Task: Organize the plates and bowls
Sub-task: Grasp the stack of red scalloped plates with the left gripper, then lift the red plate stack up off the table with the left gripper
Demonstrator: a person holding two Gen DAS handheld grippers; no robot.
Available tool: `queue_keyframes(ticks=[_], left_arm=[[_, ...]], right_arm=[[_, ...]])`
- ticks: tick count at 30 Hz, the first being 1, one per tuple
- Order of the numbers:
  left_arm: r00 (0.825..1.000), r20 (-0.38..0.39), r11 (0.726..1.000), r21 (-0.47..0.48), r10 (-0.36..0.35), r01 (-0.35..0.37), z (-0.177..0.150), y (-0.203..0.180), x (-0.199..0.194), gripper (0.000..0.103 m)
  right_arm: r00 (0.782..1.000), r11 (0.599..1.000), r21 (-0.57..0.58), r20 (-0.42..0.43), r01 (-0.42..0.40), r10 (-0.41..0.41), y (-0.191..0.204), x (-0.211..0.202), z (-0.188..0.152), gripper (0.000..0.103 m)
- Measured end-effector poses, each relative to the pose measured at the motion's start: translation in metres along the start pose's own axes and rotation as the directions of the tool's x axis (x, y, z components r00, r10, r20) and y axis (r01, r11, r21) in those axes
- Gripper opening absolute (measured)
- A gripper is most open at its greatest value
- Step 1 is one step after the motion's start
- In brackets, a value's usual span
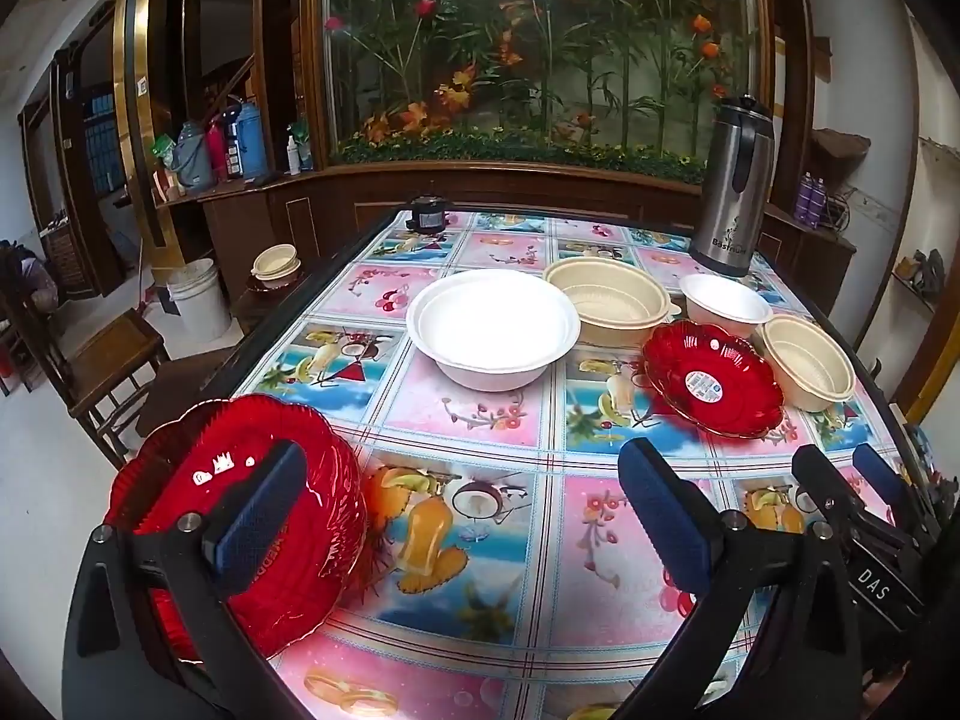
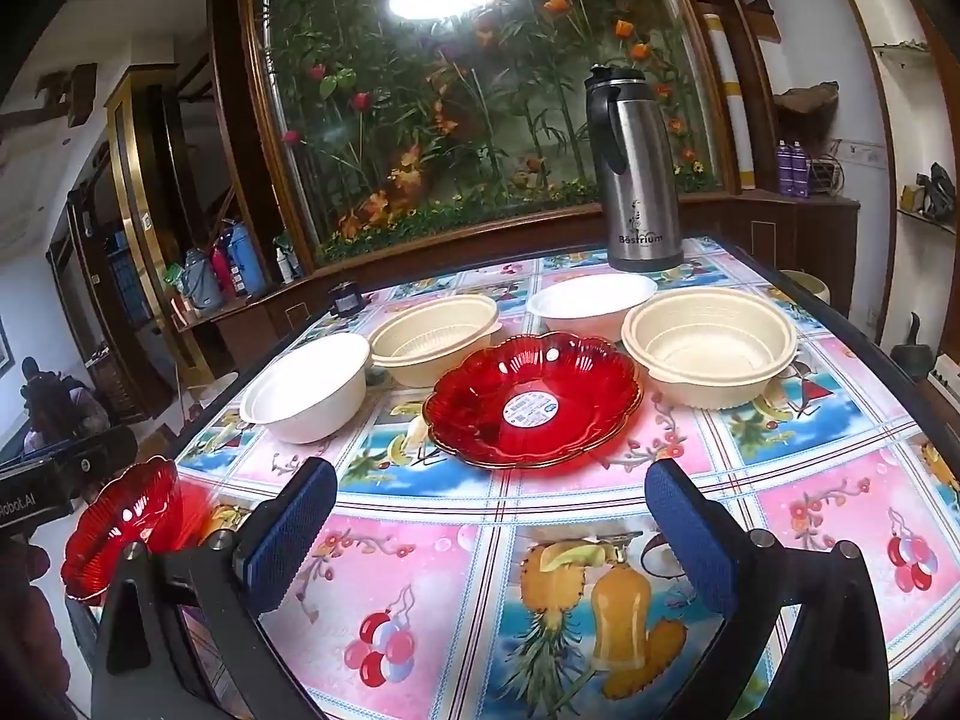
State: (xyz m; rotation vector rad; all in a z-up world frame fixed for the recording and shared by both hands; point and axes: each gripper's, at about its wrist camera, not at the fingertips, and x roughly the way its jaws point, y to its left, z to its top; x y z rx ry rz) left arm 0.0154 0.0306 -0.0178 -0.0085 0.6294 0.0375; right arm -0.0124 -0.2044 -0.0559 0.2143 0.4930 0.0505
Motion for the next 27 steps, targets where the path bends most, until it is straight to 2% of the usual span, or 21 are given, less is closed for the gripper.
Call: queue_keyframes(ticks=[5, 10, 13, 18, 27], left_arm=[[1.000, 0.001, 0.999, -0.022, 0.030, -0.030, -0.002, 0.008, -0.001, 0.103], [0.994, 0.011, 0.993, -0.035, 0.110, -0.110, -0.008, 0.024, -0.007, 0.103], [0.988, 0.000, 0.986, -0.056, 0.154, -0.154, -0.016, 0.045, -0.011, 0.103], [0.970, -0.028, 0.964, -0.109, 0.242, -0.244, -0.031, 0.091, -0.018, 0.103], [0.931, -0.064, 0.915, -0.171, 0.360, -0.366, -0.050, 0.151, -0.024, 0.103]], right_arm=[[1.000, 1.000, -0.016, -0.012, -0.027, 0.027, 0.005, 0.000, -0.001, 0.103], [0.999, 0.998, -0.052, 0.019, -0.045, 0.046, 0.026, -0.008, -0.006, 0.103], [0.993, 0.991, -0.068, -0.003, -0.116, 0.116, 0.051, -0.008, -0.012, 0.103], [0.975, 0.967, -0.128, -0.037, -0.221, 0.218, 0.103, -0.008, -0.018, 0.103], [0.939, 0.907, -0.243, -0.085, -0.344, 0.333, 0.183, -0.013, -0.028, 0.102]])
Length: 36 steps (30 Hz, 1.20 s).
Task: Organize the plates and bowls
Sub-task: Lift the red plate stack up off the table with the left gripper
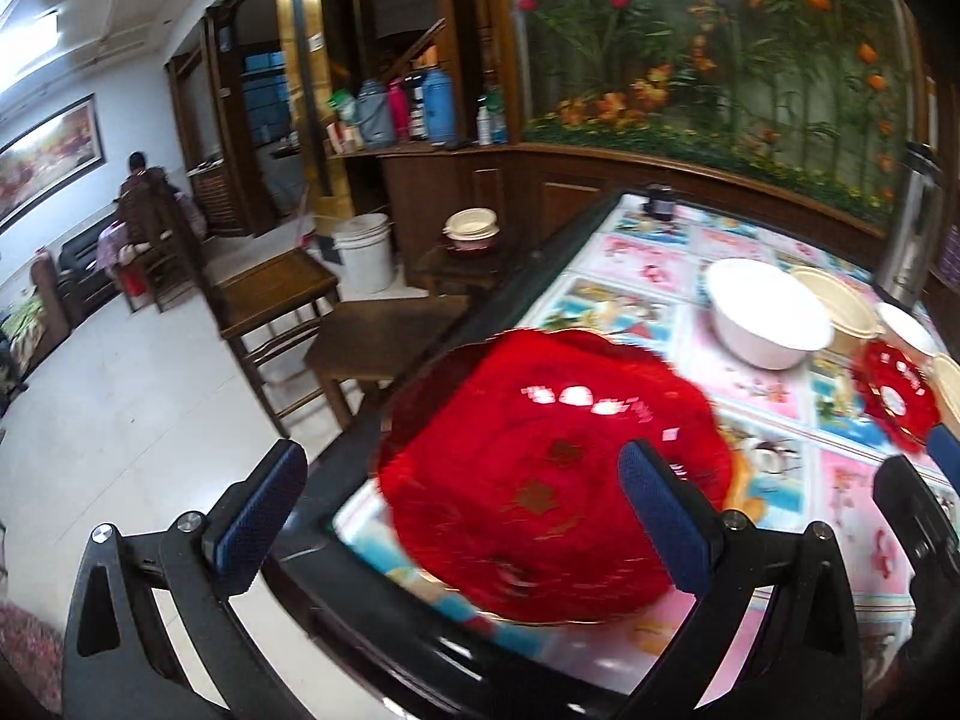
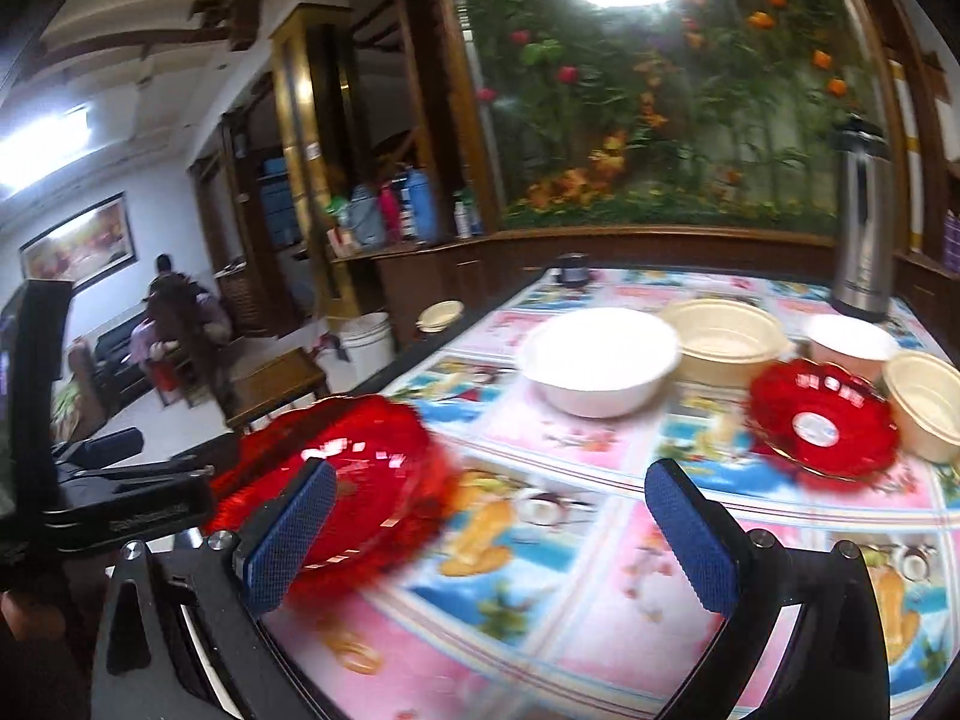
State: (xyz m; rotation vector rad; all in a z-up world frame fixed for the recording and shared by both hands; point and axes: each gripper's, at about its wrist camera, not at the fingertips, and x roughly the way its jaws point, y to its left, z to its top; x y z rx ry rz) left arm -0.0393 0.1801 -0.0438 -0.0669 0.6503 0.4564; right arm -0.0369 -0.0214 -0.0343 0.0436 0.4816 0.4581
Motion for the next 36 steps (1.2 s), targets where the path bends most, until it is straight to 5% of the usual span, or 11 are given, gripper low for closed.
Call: queue_keyframes(ticks=[12, 36], left_arm=[[0.999, -0.032, 0.999, -0.041, 0.033, -0.034, -0.004, 0.029, 0.011, 0.103], [0.990, -0.117, 0.994, -0.066, 0.075, -0.083, -0.009, 0.049, 0.048, 0.103]], right_arm=[[0.998, 0.997, -0.067, -0.046, -0.043, 0.040, 0.040, 0.014, 0.001, 0.102], [0.989, 1.000, -0.024, -0.149, -0.008, 0.005, 0.039, 0.058, -0.003, 0.102]])
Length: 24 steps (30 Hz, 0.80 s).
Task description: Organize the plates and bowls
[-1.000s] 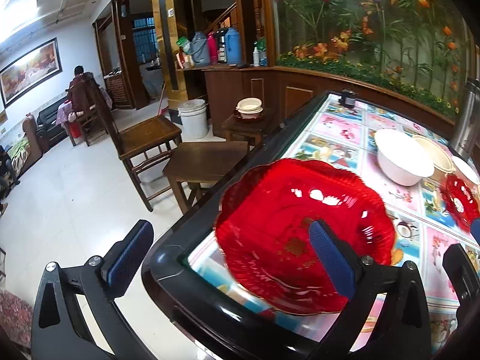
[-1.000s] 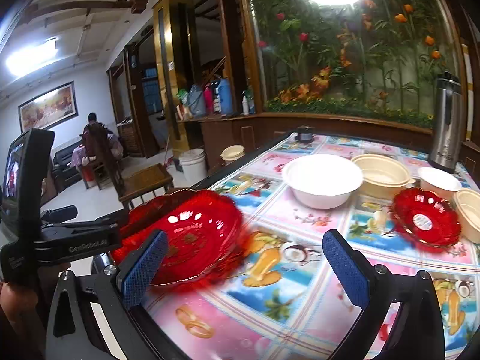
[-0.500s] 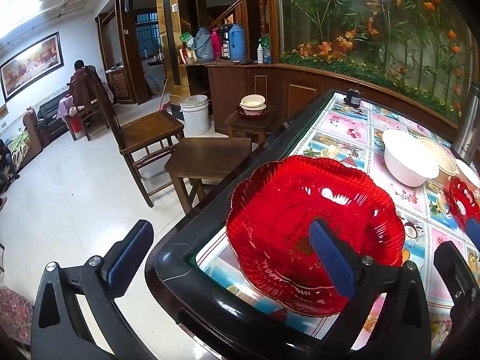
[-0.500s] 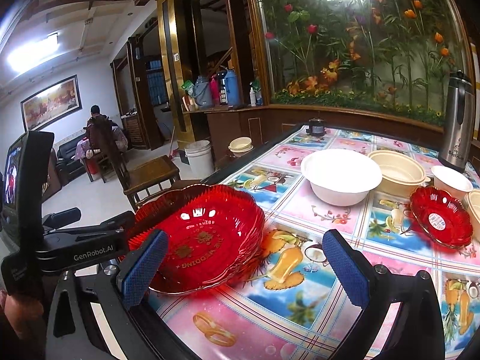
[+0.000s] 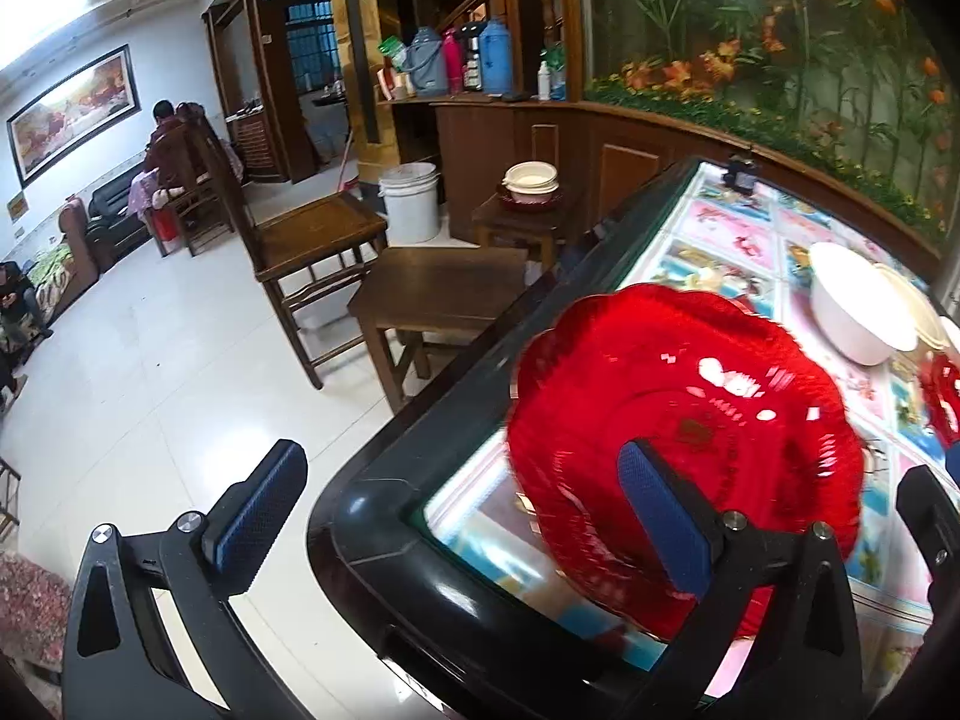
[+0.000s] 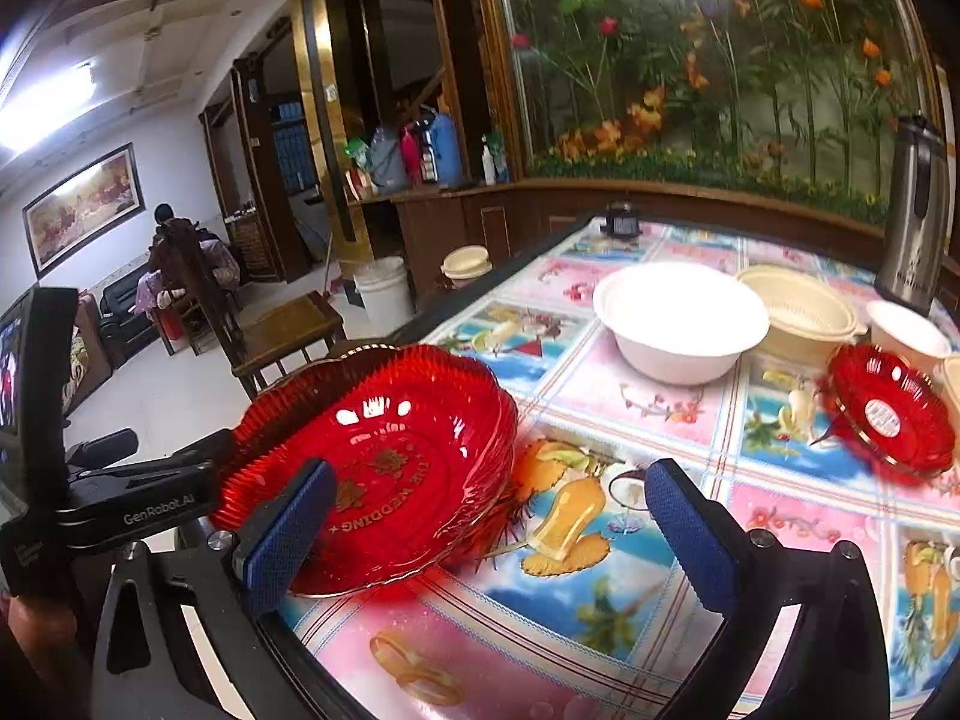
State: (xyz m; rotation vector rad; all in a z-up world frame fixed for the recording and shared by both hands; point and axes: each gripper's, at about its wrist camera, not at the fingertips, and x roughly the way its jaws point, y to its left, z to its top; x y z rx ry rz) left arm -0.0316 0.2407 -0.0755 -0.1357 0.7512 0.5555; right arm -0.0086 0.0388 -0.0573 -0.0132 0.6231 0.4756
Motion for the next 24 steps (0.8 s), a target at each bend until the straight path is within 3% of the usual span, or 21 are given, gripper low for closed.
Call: queue_keyframes(ticks=[6, 12, 18, 21, 24], left_arm=[[0.999, -0.040, 1.000, -0.001, 0.017, -0.017, 0.001, 0.002, 0.017, 0.103], [0.992, -0.127, 1.000, 0.002, -0.004, 0.004, 0.002, -0.002, 0.038, 0.103], [0.986, -0.165, 1.000, 0.015, -0.013, 0.016, 0.000, -0.007, 0.048, 0.103], [0.981, -0.193, 1.000, 0.017, -0.022, 0.025, 0.000, -0.009, 0.054, 0.103], [0.979, -0.205, 0.999, 0.026, -0.024, 0.030, -0.002, -0.013, 0.056, 0.103]], right_arm=[[0.998, 1.000, 0.013, -0.067, 0.012, -0.011, 0.004, 0.031, 0.002, 0.102], [0.991, 0.999, 0.040, -0.133, 0.011, -0.005, 0.006, 0.060, 0.001, 0.102], [0.978, 0.993, 0.119, -0.208, -0.006, 0.031, -0.003, 0.081, 0.000, 0.100], [0.968, 0.989, 0.150, -0.248, -0.010, 0.048, -0.007, 0.091, -0.002, 0.093], [0.957, 0.986, 0.166, -0.283, -0.019, 0.066, -0.008, 0.099, -0.004, 0.080]])
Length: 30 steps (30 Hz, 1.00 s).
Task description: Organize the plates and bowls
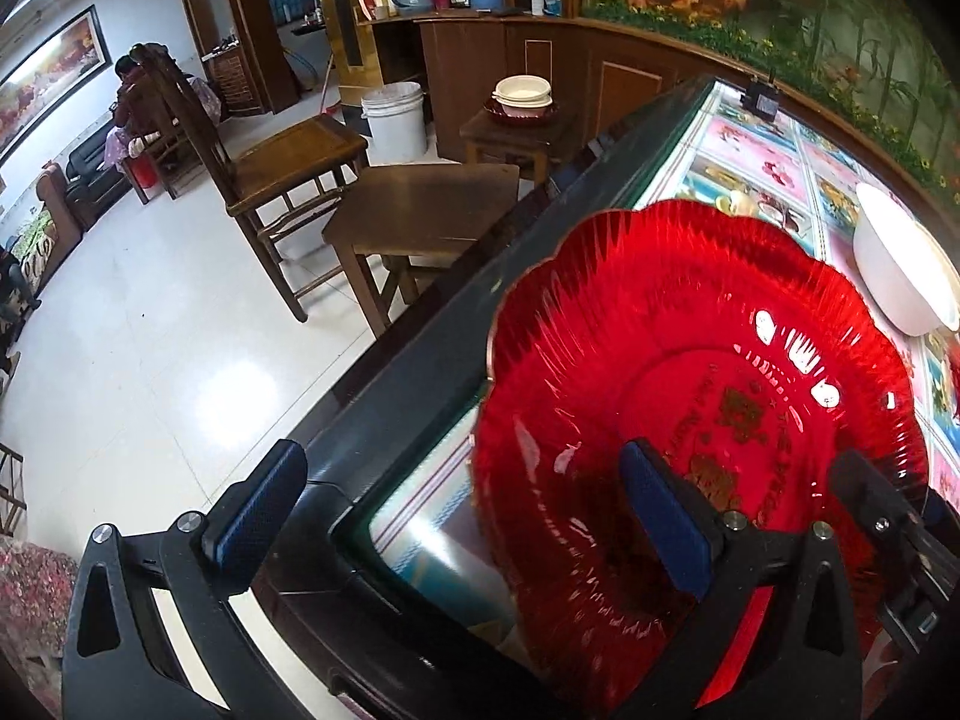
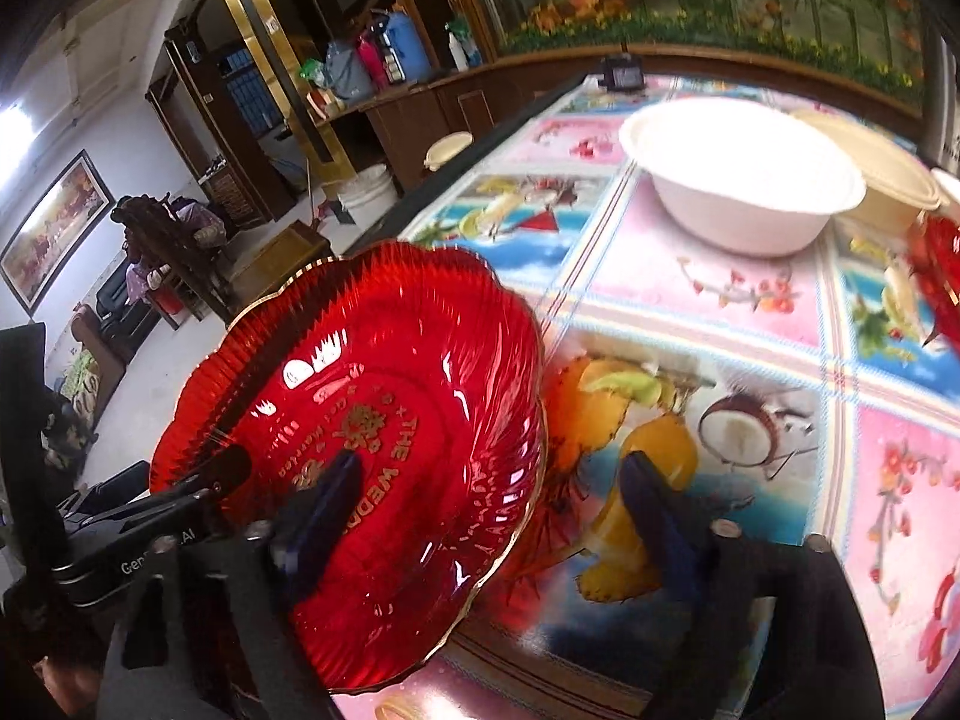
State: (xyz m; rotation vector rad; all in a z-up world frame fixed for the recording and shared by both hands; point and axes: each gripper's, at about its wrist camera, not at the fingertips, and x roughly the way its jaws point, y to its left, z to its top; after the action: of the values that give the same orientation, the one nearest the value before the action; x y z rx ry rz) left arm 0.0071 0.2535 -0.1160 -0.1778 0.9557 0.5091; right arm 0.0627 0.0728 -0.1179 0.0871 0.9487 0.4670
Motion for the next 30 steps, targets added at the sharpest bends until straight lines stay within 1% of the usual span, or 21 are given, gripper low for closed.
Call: queue_keyframes(ticks=[1, 2, 3, 4, 5, 6, 7, 8, 9, 11, 12, 13, 15, 17, 20, 23, 27, 30], left_arm=[[1.000, 0.002, 1.000, 0.007, 0.001, -0.001, 0.000, -0.002, 0.000, 0.103], [1.000, 0.004, 1.000, 0.016, 0.002, -0.002, -0.001, -0.004, 0.000, 0.103], [1.000, 0.007, 1.000, 0.027, 0.001, -0.001, -0.001, -0.006, 0.001, 0.102], [1.000, 0.005, 0.999, 0.036, 0.000, 0.000, -0.001, -0.008, 0.001, 0.097], [1.000, 0.002, 0.999, 0.046, -0.011, 0.011, -0.002, -0.010, 0.001, 0.091], [1.000, 0.009, 0.999, 0.049, -0.024, 0.023, -0.002, -0.011, 0.001, 0.089], [1.000, 0.015, 0.998, 0.056, -0.026, 0.025, -0.002, -0.012, 0.000, 0.084], [0.999, 0.022, 0.997, 0.066, -0.032, 0.030, -0.002, -0.014, -0.002, 0.077], [0.999, 0.023, 0.997, 0.075, -0.036, 0.034, -0.001, -0.018, -0.003, 0.073], [0.998, 0.017, 0.995, 0.085, -0.062, 0.060, -0.001, -0.022, -0.004, 0.054], [0.997, 0.014, 0.994, 0.082, -0.077, 0.075, 0.000, -0.024, -0.005, 0.054], [0.997, 0.013, 0.993, 0.084, -0.081, 0.079, 0.000, -0.025, -0.006, 0.053], [0.997, 0.016, 0.993, 0.092, -0.075, 0.073, 0.001, -0.028, -0.007, 0.052], [0.997, 0.016, 0.992, 0.098, -0.078, 0.076, 0.000, -0.032, -0.008, 0.048], [0.996, 0.016, 0.989, 0.121, -0.085, 0.083, -0.001, -0.044, -0.010, 0.048], [0.995, 0.010, 0.984, 0.149, -0.101, 0.098, 0.001, -0.061, -0.012, 0.048], [0.990, -0.006, 0.972, 0.192, -0.140, 0.138, -0.001, -0.086, -0.018, 0.048], [0.989, -0.007, 0.966, 0.213, -0.151, 0.149, -0.006, -0.094, -0.023, 0.048]], right_arm=[[1.000, 1.000, 0.000, 0.004, 0.003, -0.003, 0.000, 0.000, 0.000, 0.078], [1.000, 1.000, 0.003, 0.008, -0.007, 0.007, -0.001, 0.000, 0.000, 0.072], [1.000, 1.000, 0.010, 0.004, -0.018, 0.018, -0.002, 0.001, 0.000, 0.068], [1.000, 1.000, 0.013, 0.006, -0.014, 0.014, -0.002, 0.001, 0.000, 0.062], [1.000, 1.000, 0.022, 0.008, -0.020, 0.020, -0.003, 0.001, 0.000, 0.053], [1.000, 0.999, 0.034, 0.007, -0.031, 0.031, -0.005, 0.002, 0.000, 0.050], [0.999, 0.999, 0.043, 0.008, -0.034, 0.034, -0.005, 0.002, 0.000, 0.046], [0.999, 0.998, 0.053, 0.008, -0.043, 0.043, -0.007, 0.003, 0.001, 0.038], [0.999, 0.997, 0.064, 0.005, -0.054, 0.053, -0.009, 0.004, 0.001, 0.034], [0.998, 0.994, 0.083, 0.002, -0.064, 0.065, -0.013, 0.006, 0.002, 0.019], [0.997, 0.993, 0.091, -0.001, -0.072, 0.073, -0.015, 0.007, 0.002, 0.018], [0.997, 0.993, 0.093, -0.001, -0.078, 0.079, -0.016, 0.007, 0.002, 0.014], [0.997, 0.992, 0.099, 0.000, -0.073, 0.073, -0.017, 0.007, 0.001, 0.013], [0.998, 0.991, 0.111, 0.004, -0.069, 0.069, -0.020, 0.005, 0.000, 0.013], [0.999, 0.990, 0.132, 0.012, -0.053, 0.052, -0.029, -0.003, -0.003, 0.012], [0.999, 0.986, 0.163, 0.022, -0.037, 0.034, -0.042, -0.009, -0.004, 0.012], [0.999, 0.977, 0.213, 0.035, -0.015, 0.008, -0.068, -0.021, -0.007, 0.012], [0.999, 0.976, 0.216, 0.038, -0.013, 0.005, -0.079, -0.030, -0.013, 0.012]])
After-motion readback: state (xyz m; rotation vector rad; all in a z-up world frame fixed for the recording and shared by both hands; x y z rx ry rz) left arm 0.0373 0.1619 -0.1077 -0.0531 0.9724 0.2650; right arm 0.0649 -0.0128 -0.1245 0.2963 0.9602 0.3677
